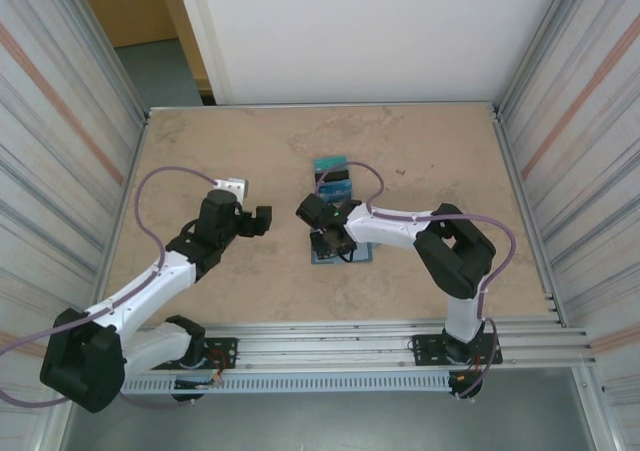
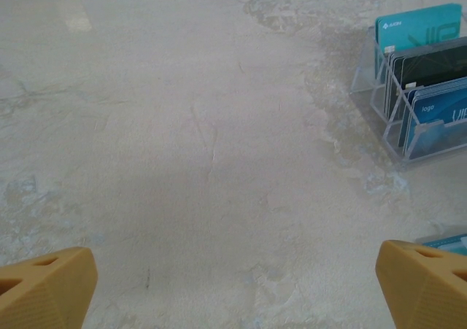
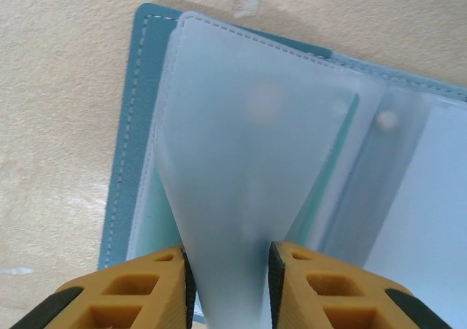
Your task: Take the credit cards out of the card holder
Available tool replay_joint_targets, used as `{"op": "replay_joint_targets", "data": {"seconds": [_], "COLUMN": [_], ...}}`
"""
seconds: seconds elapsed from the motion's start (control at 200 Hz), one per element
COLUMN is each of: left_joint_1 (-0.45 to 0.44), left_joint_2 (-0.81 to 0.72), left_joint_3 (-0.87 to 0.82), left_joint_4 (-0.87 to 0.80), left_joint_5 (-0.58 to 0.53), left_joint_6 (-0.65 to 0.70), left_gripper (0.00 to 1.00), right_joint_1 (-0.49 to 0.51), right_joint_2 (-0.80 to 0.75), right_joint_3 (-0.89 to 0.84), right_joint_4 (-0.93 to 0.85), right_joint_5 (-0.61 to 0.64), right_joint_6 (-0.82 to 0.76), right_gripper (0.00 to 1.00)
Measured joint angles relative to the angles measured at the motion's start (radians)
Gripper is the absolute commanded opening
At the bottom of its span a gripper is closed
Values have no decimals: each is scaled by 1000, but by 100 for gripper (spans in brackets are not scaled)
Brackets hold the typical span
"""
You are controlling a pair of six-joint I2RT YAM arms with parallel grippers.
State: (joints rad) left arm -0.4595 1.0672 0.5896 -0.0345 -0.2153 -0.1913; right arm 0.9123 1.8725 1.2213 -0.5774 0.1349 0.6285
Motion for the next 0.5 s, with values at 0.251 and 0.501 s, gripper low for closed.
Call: {"op": "replay_joint_targets", "data": {"seconds": [0.251, 0.501], "left_joint_1": [-16, -77], "left_joint_2": [-13, -8], "left_joint_3": [12, 14], "left_joint_4": [-8, -8], "left_joint_5": [-23, -71], "left_joint_6": [7, 31], "left_gripper": [99, 99], "right_joint_1": [-18, -31], "right_joint_2": [-31, -111], "right_joint_3": [-37, -79], "right_joint_4": [-7, -19], "right_joint_5": [26, 43], "right_joint_6": [10, 23], "right_gripper": [42, 42]}}
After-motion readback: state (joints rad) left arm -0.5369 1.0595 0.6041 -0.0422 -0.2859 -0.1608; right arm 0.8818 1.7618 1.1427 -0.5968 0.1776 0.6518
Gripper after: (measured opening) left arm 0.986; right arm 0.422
